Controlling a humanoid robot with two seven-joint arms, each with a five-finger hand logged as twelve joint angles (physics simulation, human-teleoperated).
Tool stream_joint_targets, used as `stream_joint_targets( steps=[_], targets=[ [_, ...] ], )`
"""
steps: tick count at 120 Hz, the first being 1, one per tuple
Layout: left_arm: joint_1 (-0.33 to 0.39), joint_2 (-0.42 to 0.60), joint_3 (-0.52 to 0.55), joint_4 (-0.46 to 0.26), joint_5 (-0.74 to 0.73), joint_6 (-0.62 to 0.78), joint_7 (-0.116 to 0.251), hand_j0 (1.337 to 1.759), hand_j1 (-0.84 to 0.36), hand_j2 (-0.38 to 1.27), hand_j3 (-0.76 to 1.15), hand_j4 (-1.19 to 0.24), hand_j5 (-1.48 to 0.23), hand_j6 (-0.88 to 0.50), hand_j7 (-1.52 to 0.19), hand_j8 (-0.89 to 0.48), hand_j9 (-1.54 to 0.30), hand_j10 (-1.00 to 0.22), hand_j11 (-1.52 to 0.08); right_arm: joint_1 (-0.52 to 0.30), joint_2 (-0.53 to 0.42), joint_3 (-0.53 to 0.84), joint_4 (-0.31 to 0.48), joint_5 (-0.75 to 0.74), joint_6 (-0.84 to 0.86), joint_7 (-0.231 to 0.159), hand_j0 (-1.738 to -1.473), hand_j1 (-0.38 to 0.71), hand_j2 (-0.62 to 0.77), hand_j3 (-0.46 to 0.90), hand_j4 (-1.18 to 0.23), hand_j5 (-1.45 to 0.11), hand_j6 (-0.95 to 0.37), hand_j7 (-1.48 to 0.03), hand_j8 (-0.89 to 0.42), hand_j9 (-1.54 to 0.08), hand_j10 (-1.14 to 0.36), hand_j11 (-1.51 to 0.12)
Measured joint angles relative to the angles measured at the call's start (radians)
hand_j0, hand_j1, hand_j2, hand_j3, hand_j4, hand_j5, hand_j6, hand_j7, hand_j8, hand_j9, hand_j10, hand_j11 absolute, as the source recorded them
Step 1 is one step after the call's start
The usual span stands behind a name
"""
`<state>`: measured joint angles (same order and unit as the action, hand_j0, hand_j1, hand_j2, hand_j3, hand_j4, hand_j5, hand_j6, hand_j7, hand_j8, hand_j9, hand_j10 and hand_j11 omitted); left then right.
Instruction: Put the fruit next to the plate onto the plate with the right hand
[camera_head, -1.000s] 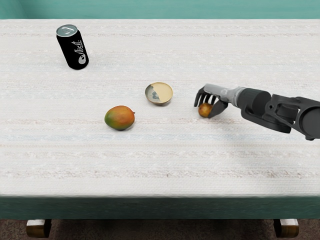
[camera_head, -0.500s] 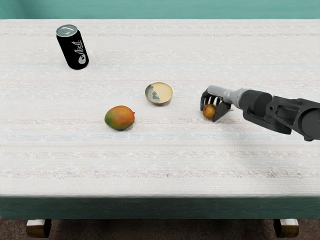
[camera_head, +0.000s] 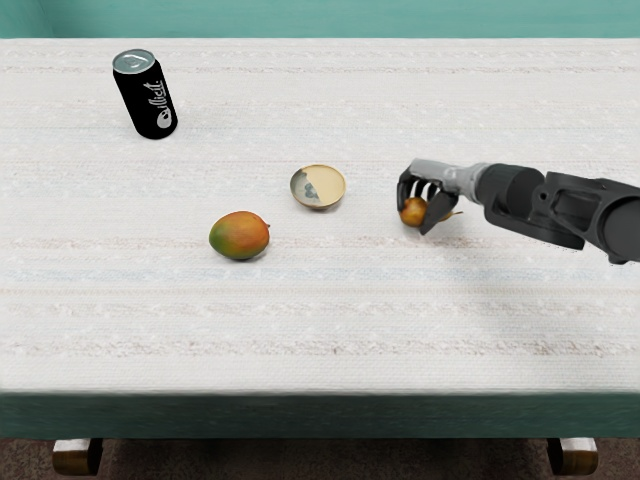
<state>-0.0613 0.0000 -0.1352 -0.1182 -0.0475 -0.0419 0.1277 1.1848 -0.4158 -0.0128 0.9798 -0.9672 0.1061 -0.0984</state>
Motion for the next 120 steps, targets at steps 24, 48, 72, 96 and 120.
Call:
stream_joint_targets(
  steps=[24, 48, 72, 96, 120],
  targets=[
    [0.000, 0.000, 0.000, 0.000, 0.000, 0.000, 0.000, 1.658, 0.35, 0.00, 0.00, 0.00, 0.00, 0.00, 0.00, 0.00, 0.00, 0.00, 0.00, 0.066, 0.039, 0.001, 0.000, 0.067, 0.046, -0.003, -1.651, 0.30, 0.27, 0.00, -0.76, -1.08, -0.51, -1.03, -0.49, -1.09, -0.60, -1.11],
    [0.000, 0.000, 0.000, 0.000, 0.000, 0.000, 0.000, 1.658, 0.35, 0.00, 0.00, 0.00, 0.00, 0.00, 0.00, 0.00, 0.00, 0.00, 0.00, 0.125, 0.086, 0.002, -0.015, 0.119, 0.057, -0.008, -1.653, 0.32, 0.30, 0.00, -0.75, -1.09, -0.50, -1.02, -0.47, -1.09, -0.58, -1.11],
    [0.000, 0.000, 0.000, 0.000, 0.000, 0.000, 0.000, 1.658, 0.35, 0.00, 0.00, 0.00, 0.00, 0.00, 0.00, 0.00, 0.00, 0.00, 0.00, 0.143, 0.182, 0.012, -0.132, 0.156, 0.055, -0.007, -1.653, 0.33, 0.31, 0.00, -0.75, -1.09, -0.50, -1.02, -0.47, -1.08, -0.59, -1.10],
    [-0.001, 0.000, 0.000, 0.000, 0.000, 0.000, 0.000, 1.658, 0.35, 0.00, 0.00, 0.00, 0.00, 0.00, 0.00, 0.00, 0.00, 0.00, 0.00, 0.145, 0.264, 0.023, -0.229, 0.164, 0.050, -0.006, -1.653, 0.31, 0.30, 0.00, -0.76, -1.07, -0.50, -1.02, -0.49, -1.08, -0.60, -1.10],
    [0.000, 0.000, 0.000, 0.000, 0.000, 0.000, 0.000, 1.658, 0.35, 0.00, 0.00, 0.00, 0.00, 0.00, 0.00, 0.00, 0.00, 0.00, 0.00, 0.145, 0.351, 0.023, -0.321, 0.165, 0.051, -0.002, -1.652, 0.31, 0.29, 0.00, -0.76, -1.07, -0.51, -1.02, -0.49, -1.08, -0.60, -1.11]
  ],
)
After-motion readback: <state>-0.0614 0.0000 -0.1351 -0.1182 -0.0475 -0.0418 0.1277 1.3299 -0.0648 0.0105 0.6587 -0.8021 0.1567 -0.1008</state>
